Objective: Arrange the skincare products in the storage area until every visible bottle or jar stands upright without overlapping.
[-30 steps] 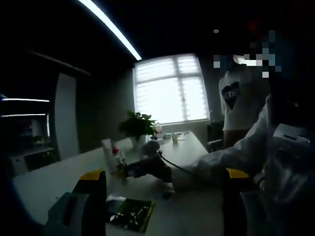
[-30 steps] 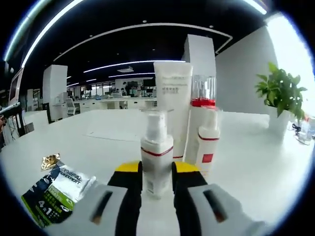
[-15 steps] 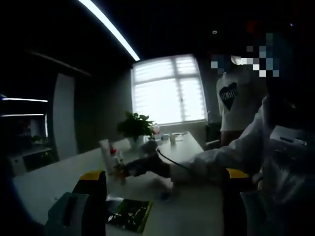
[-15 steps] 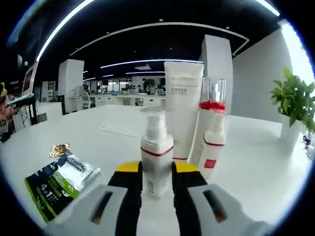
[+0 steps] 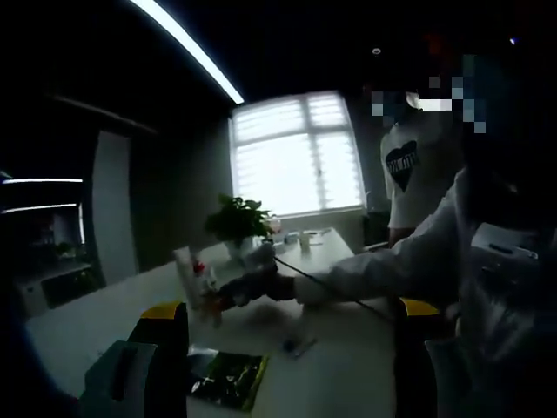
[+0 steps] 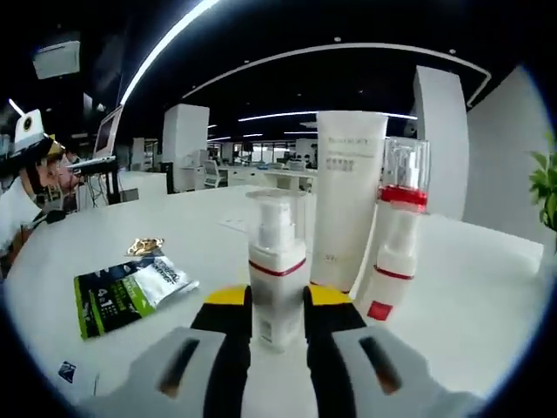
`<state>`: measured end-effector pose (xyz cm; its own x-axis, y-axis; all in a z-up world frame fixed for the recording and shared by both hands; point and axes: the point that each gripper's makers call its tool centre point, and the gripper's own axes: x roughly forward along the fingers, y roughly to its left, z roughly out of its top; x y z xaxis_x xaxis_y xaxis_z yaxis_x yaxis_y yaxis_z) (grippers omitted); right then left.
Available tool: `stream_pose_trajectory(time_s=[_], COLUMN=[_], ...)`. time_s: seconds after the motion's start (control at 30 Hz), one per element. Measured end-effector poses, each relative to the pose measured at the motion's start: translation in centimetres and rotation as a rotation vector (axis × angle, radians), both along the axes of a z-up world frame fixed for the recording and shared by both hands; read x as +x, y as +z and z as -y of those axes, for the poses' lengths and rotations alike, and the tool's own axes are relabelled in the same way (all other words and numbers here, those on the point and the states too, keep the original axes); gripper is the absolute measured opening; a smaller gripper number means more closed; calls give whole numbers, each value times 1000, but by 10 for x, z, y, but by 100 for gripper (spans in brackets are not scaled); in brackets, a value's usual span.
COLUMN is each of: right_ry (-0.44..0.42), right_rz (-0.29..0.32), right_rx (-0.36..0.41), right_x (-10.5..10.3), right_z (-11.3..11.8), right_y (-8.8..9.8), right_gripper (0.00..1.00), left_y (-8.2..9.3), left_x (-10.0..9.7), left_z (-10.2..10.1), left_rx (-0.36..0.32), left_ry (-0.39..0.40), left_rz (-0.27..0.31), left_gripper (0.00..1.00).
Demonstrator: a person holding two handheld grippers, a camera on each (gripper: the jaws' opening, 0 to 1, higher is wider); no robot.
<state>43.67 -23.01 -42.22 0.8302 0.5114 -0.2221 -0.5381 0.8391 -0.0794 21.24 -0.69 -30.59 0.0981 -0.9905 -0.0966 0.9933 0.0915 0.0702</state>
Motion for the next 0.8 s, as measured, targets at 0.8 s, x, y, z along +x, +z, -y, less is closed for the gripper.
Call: stream_pose_trajectory(time_s=[0.8], right_ry=[151], right_rz=[-42], right_rx=[1], right_x=[-1], right_z=[-4], right_y=[-12], right_gripper=[39], left_y=[2], left_x=[-5], left_z=[4], left_rx=[27], left_ry=[20], left_rz=[26], left_gripper=[100])
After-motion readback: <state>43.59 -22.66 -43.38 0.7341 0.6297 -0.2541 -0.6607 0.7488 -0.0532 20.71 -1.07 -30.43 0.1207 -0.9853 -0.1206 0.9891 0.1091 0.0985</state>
